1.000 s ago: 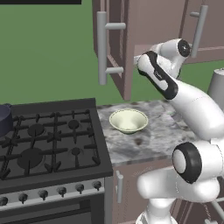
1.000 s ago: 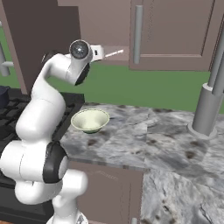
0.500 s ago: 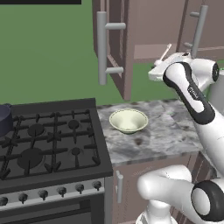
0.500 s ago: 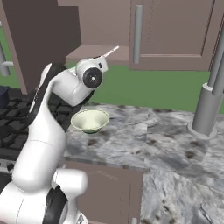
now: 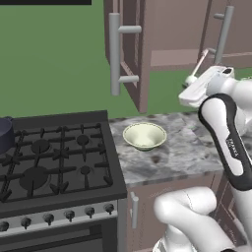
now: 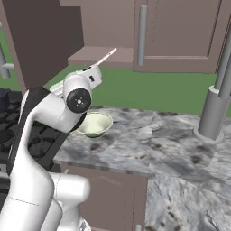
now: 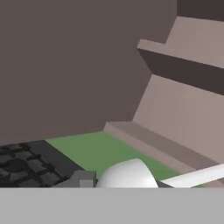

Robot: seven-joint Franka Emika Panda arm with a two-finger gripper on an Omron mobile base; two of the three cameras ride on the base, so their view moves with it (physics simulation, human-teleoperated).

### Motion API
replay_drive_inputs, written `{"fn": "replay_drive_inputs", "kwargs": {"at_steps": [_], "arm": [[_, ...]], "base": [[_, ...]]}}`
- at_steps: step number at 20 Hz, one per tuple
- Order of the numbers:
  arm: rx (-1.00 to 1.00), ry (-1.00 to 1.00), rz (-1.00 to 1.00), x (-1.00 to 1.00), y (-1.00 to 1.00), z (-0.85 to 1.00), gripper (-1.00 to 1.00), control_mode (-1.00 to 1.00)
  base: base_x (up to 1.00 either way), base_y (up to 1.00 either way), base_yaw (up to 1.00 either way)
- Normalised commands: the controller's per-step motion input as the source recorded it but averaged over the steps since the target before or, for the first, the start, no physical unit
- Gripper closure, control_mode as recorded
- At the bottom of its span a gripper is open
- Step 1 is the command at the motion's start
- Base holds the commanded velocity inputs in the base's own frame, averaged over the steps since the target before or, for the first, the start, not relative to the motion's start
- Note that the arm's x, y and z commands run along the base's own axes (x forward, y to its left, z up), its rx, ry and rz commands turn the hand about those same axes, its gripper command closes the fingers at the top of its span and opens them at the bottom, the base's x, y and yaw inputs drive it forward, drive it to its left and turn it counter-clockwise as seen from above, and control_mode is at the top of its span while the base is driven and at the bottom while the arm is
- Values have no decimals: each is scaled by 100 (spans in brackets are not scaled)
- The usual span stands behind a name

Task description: Open the cabinet and move the ladle to the pot. Then close the cabinet.

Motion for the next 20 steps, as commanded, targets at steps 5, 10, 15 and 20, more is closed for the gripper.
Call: {"fn": "replay_drive_inputs", "kwargs": {"at_steps": [5, 10, 15, 20], "arm": [[0, 0, -10, -100, 0, 68, 100, -100], [0, 11, -11, -100, -4, 98, 100, -100], [0, 24, -13, -100, -12, 57, 100, -100], [0, 21, -8, -84, -2, -24, 100, -100]], "base": [[0, 0, 0], [0, 0, 0], [0, 0, 0], [0, 0, 0]]}}
